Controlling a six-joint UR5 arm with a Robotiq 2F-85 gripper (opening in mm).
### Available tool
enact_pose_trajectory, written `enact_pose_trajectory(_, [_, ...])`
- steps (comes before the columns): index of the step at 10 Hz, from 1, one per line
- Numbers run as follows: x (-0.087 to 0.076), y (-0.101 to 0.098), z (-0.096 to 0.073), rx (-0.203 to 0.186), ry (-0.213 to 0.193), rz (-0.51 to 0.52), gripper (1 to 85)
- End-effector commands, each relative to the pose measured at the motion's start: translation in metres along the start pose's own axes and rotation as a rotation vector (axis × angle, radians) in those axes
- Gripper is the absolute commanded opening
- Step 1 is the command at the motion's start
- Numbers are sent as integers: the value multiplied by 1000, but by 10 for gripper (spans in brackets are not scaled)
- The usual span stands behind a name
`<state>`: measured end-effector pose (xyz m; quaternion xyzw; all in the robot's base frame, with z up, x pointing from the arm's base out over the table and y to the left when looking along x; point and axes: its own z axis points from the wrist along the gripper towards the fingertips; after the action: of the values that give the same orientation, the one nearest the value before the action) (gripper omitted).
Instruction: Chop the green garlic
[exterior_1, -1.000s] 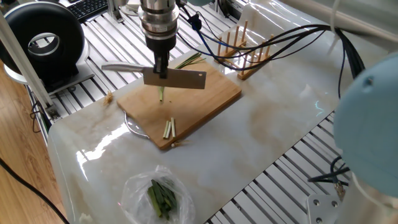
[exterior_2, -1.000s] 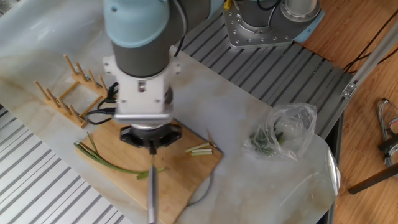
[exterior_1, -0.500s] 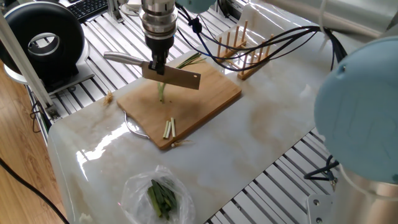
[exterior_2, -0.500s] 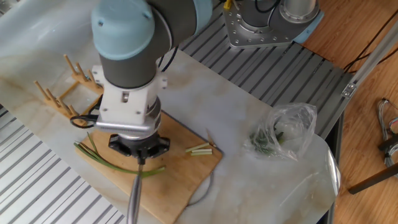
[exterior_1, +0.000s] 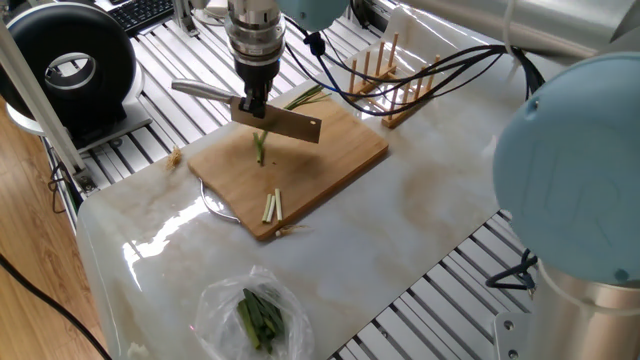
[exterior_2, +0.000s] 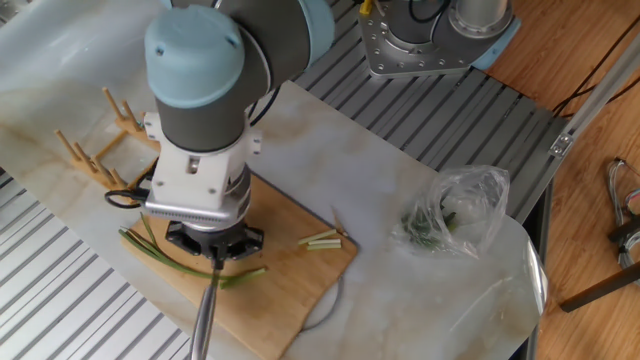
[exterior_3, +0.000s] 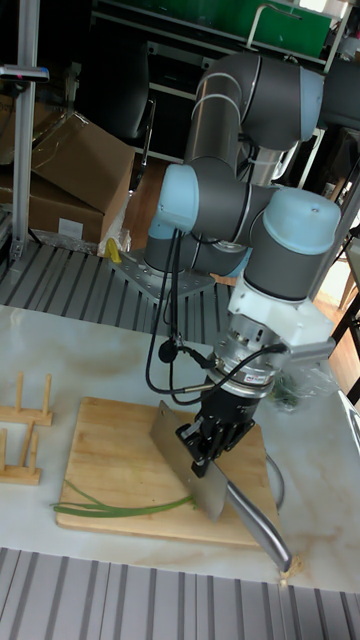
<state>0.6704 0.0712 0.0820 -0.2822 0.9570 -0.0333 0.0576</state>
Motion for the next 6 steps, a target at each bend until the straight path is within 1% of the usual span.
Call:
enact_pose_trajectory(1, [8,3,4,-10,33,9,13])
enact_pose_trajectory(3, [11,5,6,-15,48,0,13])
enact_pose_trajectory(6, [21,6,6,-18,85,-19,13])
